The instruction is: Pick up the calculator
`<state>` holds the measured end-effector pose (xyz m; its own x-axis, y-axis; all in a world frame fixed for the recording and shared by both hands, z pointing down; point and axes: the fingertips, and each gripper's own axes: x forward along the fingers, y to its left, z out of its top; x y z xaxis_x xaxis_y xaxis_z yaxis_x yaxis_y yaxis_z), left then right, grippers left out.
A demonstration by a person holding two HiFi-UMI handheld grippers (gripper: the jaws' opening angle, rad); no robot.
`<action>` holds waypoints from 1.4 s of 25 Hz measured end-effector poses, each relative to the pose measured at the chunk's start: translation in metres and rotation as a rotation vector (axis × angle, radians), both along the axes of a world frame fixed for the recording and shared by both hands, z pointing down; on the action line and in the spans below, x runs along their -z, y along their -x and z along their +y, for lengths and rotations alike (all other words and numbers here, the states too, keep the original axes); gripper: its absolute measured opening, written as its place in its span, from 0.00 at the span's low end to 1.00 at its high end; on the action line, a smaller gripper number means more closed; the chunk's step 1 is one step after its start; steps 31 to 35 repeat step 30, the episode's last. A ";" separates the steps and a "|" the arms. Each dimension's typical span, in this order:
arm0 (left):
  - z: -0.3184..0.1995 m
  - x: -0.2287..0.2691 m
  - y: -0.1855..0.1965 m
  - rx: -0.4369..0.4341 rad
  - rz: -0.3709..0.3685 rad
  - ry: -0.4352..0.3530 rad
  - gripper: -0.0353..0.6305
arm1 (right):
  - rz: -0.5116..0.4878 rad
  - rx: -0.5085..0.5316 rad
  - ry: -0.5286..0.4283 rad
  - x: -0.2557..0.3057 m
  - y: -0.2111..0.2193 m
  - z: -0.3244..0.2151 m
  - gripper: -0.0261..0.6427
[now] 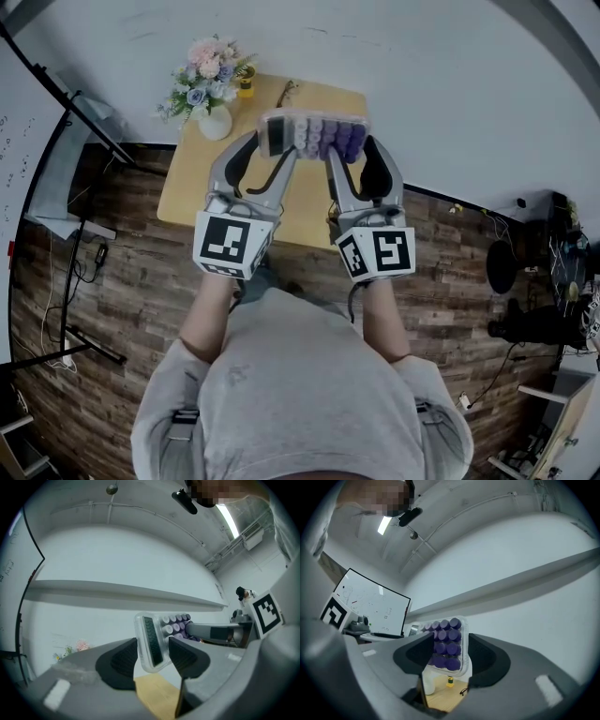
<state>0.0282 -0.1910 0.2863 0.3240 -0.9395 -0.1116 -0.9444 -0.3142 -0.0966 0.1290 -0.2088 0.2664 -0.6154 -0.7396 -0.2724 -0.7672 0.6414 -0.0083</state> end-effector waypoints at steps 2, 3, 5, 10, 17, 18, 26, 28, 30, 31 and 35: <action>0.001 0.002 -0.004 -0.008 0.000 -0.005 0.37 | -0.003 -0.009 -0.007 0.002 -0.004 0.002 0.38; 0.001 0.003 -0.006 -0.011 -0.001 -0.007 0.37 | -0.005 -0.012 -0.011 0.003 -0.006 0.003 0.38; 0.002 0.005 -0.010 -0.016 -0.004 -0.012 0.37 | -0.005 -0.018 -0.018 0.005 -0.010 0.005 0.38; 0.005 0.007 -0.017 -0.023 -0.012 -0.020 0.37 | -0.012 -0.025 -0.031 0.008 -0.017 0.008 0.38; 0.002 0.008 -0.024 -0.035 -0.018 -0.025 0.37 | -0.016 -0.041 -0.037 0.009 -0.025 0.008 0.38; 0.002 0.010 -0.025 -0.037 -0.018 -0.026 0.37 | -0.017 -0.043 -0.038 0.009 -0.026 0.008 0.38; -0.003 0.009 -0.031 -0.052 -0.012 -0.021 0.37 | -0.016 -0.055 -0.042 0.008 -0.031 0.004 0.37; -0.005 0.009 -0.031 -0.053 -0.014 -0.023 0.37 | -0.018 -0.056 -0.042 0.008 -0.032 0.002 0.37; -0.007 0.010 -0.032 -0.054 -0.016 -0.025 0.37 | -0.020 -0.056 -0.044 0.009 -0.033 0.001 0.37; -0.007 0.010 -0.032 -0.054 -0.016 -0.025 0.37 | -0.020 -0.056 -0.044 0.009 -0.033 0.001 0.37; -0.007 0.010 -0.032 -0.054 -0.016 -0.025 0.37 | -0.020 -0.056 -0.044 0.009 -0.033 0.001 0.37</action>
